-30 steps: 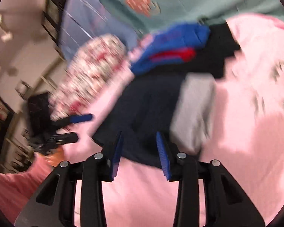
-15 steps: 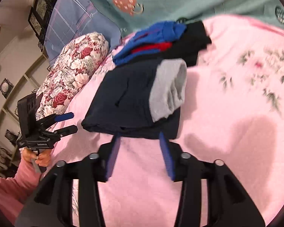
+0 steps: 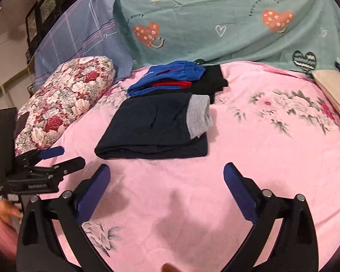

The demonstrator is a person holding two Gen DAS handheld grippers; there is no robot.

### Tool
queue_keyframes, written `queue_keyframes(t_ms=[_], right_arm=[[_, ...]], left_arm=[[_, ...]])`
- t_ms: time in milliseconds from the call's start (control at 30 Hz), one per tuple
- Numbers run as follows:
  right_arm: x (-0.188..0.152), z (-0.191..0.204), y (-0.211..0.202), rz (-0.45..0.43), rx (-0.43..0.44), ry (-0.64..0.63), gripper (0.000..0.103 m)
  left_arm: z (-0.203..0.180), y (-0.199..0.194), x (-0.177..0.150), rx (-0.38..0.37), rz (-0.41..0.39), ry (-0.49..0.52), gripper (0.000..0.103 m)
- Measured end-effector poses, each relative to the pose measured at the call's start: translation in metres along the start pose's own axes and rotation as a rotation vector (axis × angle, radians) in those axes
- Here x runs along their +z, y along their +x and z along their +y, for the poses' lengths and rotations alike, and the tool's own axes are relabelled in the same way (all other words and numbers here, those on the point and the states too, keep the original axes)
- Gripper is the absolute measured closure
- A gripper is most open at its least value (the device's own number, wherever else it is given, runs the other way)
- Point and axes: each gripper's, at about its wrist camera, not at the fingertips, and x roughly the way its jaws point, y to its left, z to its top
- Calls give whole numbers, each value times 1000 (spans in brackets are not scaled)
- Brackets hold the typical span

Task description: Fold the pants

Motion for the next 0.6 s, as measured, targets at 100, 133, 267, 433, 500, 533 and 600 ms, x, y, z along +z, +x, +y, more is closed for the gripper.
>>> queue_keyframes(t_ms=[100, 133, 267, 433, 500, 533, 600], right_arm=[[-11, 1, 3, 24, -45, 27, 1], [-14, 0, 5, 35, -54, 35, 1], [-21, -1, 11, 53, -98, 25, 1], [-23, 7, 14, 67, -129, -17, 1], [-25, 11, 14, 69, -133, -35, 1], [-25, 12, 15, 71, -137, -43, 1], [-26, 14, 16, 75, -149, -56, 1]], left_arm=[[-12, -7, -12, 12, -18, 15, 2], [-15, -9, -16, 19, -20, 20, 2], [-19, -10, -25, 26, -6, 39, 2], [-21, -9, -34, 40, 7, 29, 2], [-20, -8, -37, 36, 7, 23, 2], [-21, -7, -38, 35, 8, 23, 2], [-22, -5, -39, 33, 12, 26, 2]])
